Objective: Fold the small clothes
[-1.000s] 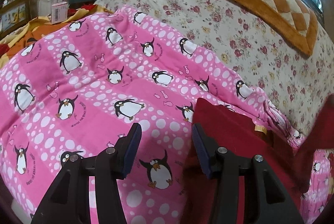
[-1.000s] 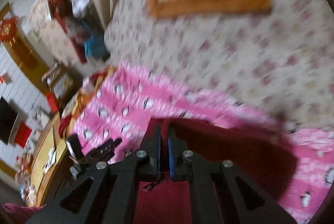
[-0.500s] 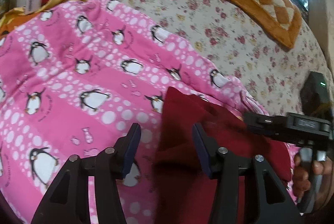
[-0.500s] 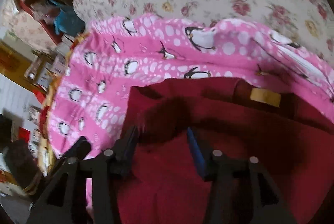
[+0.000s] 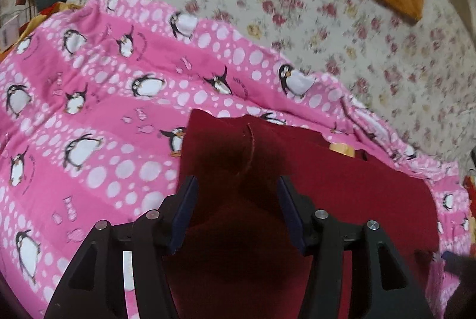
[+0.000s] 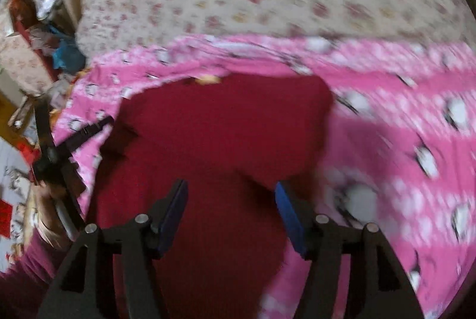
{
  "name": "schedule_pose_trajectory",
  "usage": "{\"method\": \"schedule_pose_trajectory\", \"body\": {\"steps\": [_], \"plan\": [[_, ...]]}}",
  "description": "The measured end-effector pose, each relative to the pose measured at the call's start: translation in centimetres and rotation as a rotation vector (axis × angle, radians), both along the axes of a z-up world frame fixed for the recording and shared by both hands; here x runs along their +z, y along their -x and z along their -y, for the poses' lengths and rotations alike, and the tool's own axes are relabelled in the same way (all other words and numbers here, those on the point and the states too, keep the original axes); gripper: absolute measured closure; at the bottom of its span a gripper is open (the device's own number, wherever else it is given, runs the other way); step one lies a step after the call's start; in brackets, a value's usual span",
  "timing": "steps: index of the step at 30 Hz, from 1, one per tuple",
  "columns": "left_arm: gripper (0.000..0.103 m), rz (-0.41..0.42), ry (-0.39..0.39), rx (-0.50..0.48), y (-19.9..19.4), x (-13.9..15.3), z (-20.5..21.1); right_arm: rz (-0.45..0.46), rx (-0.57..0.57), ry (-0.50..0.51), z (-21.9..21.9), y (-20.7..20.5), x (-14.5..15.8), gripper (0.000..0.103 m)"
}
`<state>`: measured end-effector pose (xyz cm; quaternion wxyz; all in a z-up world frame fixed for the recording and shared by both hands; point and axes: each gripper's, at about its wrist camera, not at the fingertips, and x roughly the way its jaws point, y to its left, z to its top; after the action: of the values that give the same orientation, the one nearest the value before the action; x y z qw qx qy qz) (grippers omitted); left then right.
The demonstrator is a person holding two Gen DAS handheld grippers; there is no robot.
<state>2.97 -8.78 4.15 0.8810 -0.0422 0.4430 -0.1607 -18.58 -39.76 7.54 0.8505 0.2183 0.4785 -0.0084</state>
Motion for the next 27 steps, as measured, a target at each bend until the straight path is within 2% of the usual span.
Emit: {"method": "schedule_pose_trajectory", "body": {"steps": [2, 3, 4, 6, 10, 13, 14, 16, 18, 21, 22, 25, 26, 27], "plan": [[0.079, -0.034, 0.011, -0.020, -1.1, -0.5, 1.2, -0.012, -0.025, 0.024, 0.8, 1.0, -1.0, 0.038], [0.098, -0.042, 0.022, -0.036, -1.3, -0.7, 1.7, -0.018, -0.029, 0.048, 0.9, 1.2, -1.3, 0.038], [0.103, -0.055, 0.016, -0.052, -1.6, -0.8, 2.3, -0.023, -0.031, 0.080, 1.0, 1.3, -1.5, 0.038], [0.103, -0.066, 0.019, -0.068, -1.7, -0.5, 2.8, -0.045, -0.045, 0.137, 1.2, 1.0, -2.3, 0.038], [0.103, -0.031, 0.120, -0.105, -0.1, 2.8, 1.1, -0.026, -0.066, 0.100, 1.7, -0.2, -3.0, 0.038], [0.103, -0.011, 0.136, -0.086, 1.3, 3.9, -1.2, -0.006, -0.082, 0.108, 1.9, -1.1, -3.0, 0.039], [0.103, -0.025, 0.135, -0.072, 1.5, 3.6, -2.0, 0.003, -0.078, 0.103, 1.9, -1.5, -3.1, 0.042], [0.103, -0.051, 0.126, -0.068, 1.5, 2.3, -2.8, 0.011, -0.060, 0.108, 1.4, -1.8, -3.1, 0.065], [0.103, -0.075, 0.112, -0.060, 1.5, 0.5, -2.8, -0.003, -0.048, 0.142, 0.5, -1.9, -3.5, 0.071], [0.103, -0.091, 0.106, -0.052, 1.6, -1.0, -2.6, -0.089, -0.030, 0.173, -0.4, -1.6, -4.7, 0.077], [0.103, -0.081, 0.101, -0.057, 1.7, -1.0, -2.6, -0.088, -0.025, 0.167, -0.4, -1.3, -4.4, 0.077], [0.103, -0.070, 0.099, -0.068, 1.9, -0.9, -2.5, -0.075, -0.069, 0.050, 1.2, -0.3, -2.9, 0.074], [0.103, -0.074, 0.107, -0.065, 1.9, -1.0, -2.7, -0.028, -0.111, -0.014, 2.4, 0.1, -2.1, 0.070], [0.103, -0.080, 0.116, -0.059, 1.9, -1.1, -2.7, 0.005, -0.144, -0.050, 3.2, 0.3, -1.7, 0.058]]}}
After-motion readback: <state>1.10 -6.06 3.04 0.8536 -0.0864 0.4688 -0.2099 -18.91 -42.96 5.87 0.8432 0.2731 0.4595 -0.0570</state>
